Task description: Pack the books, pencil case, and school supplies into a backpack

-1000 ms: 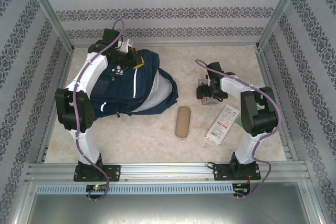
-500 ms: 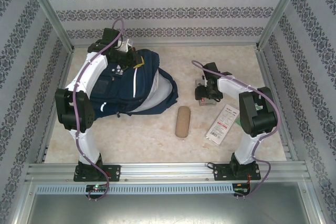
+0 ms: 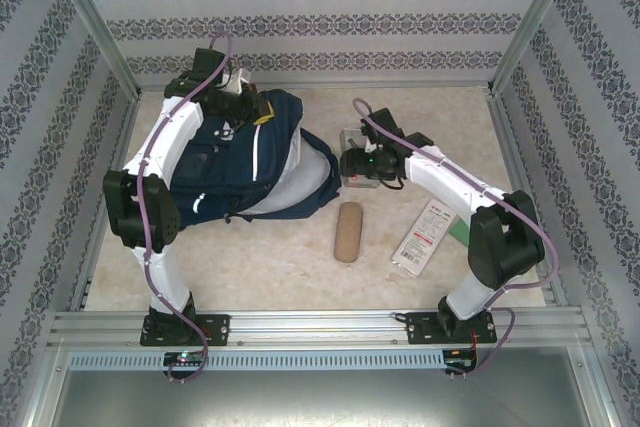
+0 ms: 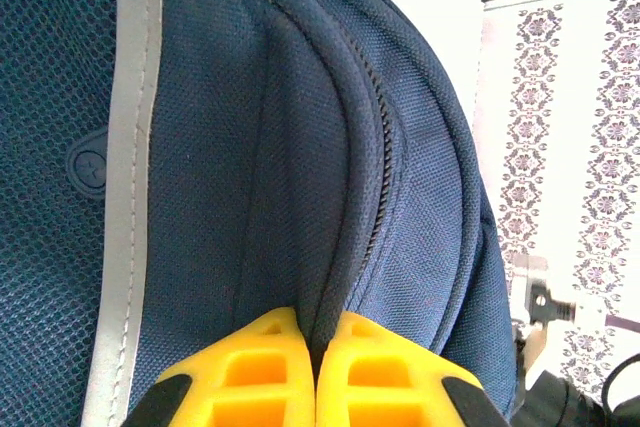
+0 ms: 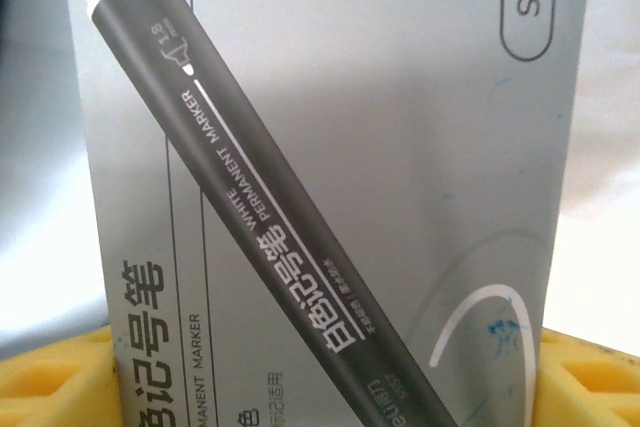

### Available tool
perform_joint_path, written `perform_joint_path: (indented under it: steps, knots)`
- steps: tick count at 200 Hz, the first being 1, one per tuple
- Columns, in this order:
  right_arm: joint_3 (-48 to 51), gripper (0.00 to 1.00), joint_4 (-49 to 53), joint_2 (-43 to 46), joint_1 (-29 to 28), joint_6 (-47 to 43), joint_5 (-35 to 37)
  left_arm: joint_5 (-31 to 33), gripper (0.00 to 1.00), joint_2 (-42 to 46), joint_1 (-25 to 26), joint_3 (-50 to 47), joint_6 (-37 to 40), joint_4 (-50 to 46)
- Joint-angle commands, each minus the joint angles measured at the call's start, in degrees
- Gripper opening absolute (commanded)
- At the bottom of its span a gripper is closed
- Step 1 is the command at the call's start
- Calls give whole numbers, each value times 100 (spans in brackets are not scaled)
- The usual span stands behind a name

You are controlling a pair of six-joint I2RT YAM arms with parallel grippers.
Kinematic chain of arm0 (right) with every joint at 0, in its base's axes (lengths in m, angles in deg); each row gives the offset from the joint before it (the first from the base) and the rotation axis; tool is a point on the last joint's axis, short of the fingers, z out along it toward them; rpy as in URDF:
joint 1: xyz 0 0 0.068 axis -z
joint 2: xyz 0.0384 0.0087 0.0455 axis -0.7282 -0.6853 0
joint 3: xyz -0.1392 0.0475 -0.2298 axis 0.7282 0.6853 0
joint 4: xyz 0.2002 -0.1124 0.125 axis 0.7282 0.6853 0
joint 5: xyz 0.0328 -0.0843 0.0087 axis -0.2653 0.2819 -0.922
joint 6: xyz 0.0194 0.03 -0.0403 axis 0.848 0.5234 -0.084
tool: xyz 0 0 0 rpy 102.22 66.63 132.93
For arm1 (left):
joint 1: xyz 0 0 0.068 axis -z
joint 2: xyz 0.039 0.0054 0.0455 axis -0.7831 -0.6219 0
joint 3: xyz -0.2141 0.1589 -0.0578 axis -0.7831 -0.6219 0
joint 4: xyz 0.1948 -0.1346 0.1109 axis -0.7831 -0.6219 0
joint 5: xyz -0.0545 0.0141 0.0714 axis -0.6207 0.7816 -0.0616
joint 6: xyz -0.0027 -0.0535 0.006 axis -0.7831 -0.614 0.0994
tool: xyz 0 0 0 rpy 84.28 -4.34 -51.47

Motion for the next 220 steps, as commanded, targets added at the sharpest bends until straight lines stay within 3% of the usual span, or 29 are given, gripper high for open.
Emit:
perform_joint_path:
  steps: [1, 34, 63, 114, 160, 181, 220]
  knots:
    - [-311, 72, -494, -134, -342, 923, -483, -409, 0, 408, -54, 365, -152, 216]
    - [-797, 73, -997, -648, -778, 1556, -615, -422, 0, 479, -99, 327, -208, 282]
    - [-1149, 73, -1527, -1277, -826, 2219, -1037, -424, 0, 580, -107, 120, -339, 477]
    - [-1862, 73, -1558, -2195, -960, 2482, -1001, -430, 0, 658, -116, 95, -330, 476]
    - [-2884, 75, -643, -3039, -1241, 2242, -783, -436, 0, 651, -134, 36, -320, 472]
    - [-3261, 81, -276, -3350, -1288, 2189, -762, -444, 0, 660, -135, 8, -340, 493]
    - [-3406, 90, 142, -3231, -1297, 1952, -222, -436, 0, 669, -143, -1, -288, 446]
